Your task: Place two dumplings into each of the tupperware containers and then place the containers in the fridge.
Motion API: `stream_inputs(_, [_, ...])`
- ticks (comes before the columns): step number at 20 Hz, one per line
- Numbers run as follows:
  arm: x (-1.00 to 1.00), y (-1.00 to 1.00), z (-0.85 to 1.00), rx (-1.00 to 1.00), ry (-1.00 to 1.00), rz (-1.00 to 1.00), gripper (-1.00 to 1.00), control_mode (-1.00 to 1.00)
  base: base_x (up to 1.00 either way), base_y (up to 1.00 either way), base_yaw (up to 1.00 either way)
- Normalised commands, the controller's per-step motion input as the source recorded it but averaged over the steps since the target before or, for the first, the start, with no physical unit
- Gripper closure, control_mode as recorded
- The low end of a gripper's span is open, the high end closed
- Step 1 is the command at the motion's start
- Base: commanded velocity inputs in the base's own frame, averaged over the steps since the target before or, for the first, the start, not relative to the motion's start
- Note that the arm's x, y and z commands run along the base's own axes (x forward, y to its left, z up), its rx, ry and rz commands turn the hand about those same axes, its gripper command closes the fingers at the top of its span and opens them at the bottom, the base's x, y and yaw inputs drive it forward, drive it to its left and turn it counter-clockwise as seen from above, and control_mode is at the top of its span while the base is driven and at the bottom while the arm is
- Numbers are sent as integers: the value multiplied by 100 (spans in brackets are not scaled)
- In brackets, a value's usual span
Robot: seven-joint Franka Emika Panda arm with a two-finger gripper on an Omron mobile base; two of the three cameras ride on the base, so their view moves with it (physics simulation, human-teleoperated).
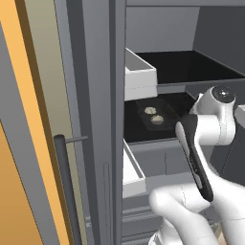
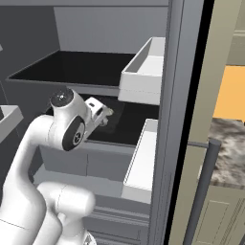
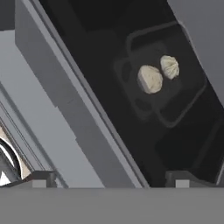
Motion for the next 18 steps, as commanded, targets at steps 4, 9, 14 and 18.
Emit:
stream_inputs(4, [-69,0,41,25,12,-66,-100,-100,0,0,0])
stream_inputs(9, [-72,-25,57,38,23,-62,-100,-100,0,0,0])
stream_inputs(14, [-94,1,6,33,0,-44,-100,-100,0,0,0])
stream_inputs(18, [-43,32,0,3,-4,-15,-100,-100,0,0,0])
